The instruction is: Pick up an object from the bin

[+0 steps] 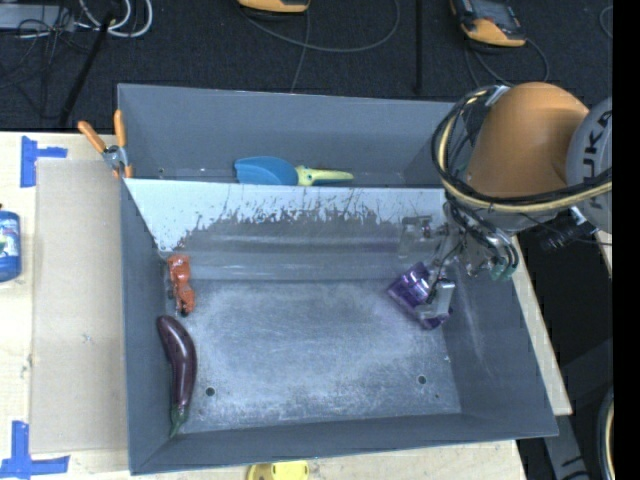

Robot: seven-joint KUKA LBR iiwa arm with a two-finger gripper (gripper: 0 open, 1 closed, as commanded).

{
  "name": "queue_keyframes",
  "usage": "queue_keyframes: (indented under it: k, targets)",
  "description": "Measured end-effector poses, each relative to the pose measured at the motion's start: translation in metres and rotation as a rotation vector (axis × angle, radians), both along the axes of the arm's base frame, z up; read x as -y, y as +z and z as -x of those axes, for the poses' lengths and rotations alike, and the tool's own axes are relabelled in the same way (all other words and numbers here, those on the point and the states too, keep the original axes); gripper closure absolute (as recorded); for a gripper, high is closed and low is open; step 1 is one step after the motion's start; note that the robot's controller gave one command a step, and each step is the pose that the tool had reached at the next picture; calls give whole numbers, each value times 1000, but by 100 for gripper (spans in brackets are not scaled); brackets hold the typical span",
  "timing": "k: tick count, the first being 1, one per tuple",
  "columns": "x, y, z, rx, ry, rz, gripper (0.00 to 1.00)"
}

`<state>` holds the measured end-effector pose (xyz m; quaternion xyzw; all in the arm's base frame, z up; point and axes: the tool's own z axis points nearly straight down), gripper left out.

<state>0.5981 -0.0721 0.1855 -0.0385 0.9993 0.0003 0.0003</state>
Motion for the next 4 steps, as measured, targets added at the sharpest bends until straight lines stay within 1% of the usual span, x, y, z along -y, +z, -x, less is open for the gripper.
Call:
queue_keyframes:
  k: [1,2,3,4]
  targets:
    - [15,-17,-9,2,113,1,0]
    - [28,-42,-16,1,-13,0,0]
    - [31,-54,-14,-2,13,0,0]
    - [46,-73,-11,1,-76,0,0]
